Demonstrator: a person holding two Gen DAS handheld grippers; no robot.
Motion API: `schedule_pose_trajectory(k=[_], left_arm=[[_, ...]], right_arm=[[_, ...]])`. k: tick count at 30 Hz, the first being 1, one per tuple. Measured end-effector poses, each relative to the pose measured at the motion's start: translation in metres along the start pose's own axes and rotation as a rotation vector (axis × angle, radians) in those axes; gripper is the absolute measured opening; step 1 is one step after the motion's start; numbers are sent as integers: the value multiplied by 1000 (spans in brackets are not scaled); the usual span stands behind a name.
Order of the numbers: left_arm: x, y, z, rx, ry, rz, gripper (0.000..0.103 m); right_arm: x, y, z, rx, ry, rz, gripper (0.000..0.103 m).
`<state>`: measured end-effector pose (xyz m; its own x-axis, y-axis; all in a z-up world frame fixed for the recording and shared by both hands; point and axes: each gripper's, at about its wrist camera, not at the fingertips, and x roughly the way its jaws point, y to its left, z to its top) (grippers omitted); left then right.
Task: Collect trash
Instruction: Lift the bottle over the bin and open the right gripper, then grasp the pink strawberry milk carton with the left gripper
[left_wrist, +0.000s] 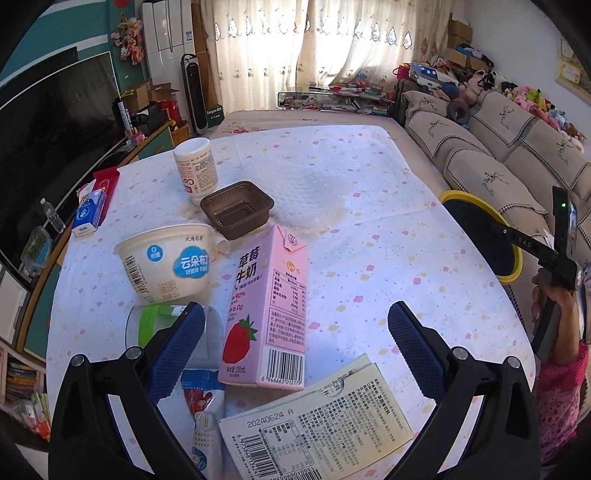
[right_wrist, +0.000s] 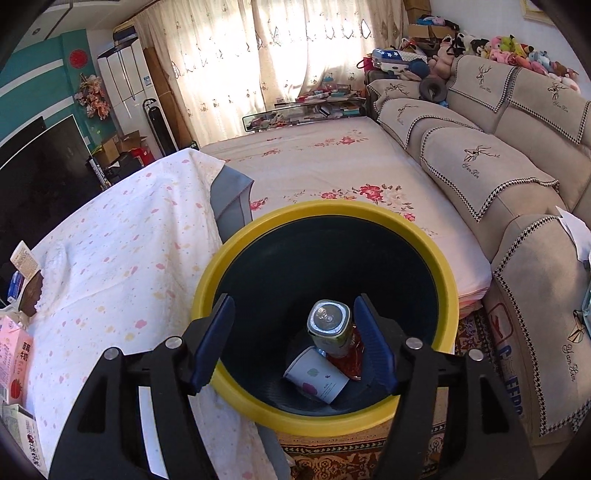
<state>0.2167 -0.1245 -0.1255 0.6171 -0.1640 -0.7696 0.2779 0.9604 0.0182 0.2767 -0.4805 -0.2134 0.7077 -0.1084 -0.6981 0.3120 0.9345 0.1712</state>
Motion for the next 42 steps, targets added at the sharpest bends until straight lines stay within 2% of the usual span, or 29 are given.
schedule_pose_trajectory(k=[6, 17, 26, 29, 34, 39, 42], left_arm=[[17, -13, 9, 60, 22, 56, 97], [50, -17, 19, 109, 75, 107, 93], [73, -19, 18, 138, 120, 116, 91], [76, -20, 18, 151, 118, 135, 87], [80, -16, 18, 133, 137, 125, 69], [90, -14, 15, 139, 178, 134, 66], [90, -13, 16, 134, 184, 118, 58]], right_arm=[[-4, 5, -2, -1, 0, 14, 66], [3, 8, -8, 0, 27, 32, 67], [7, 10, -11, 1, 40, 39, 67], [9, 10, -12, 4, 44, 40, 67], [10, 11, -13, 3, 53, 41, 67], [12, 14, -15, -5, 68, 37, 67], [12, 14, -17, -8, 72, 38, 67]])
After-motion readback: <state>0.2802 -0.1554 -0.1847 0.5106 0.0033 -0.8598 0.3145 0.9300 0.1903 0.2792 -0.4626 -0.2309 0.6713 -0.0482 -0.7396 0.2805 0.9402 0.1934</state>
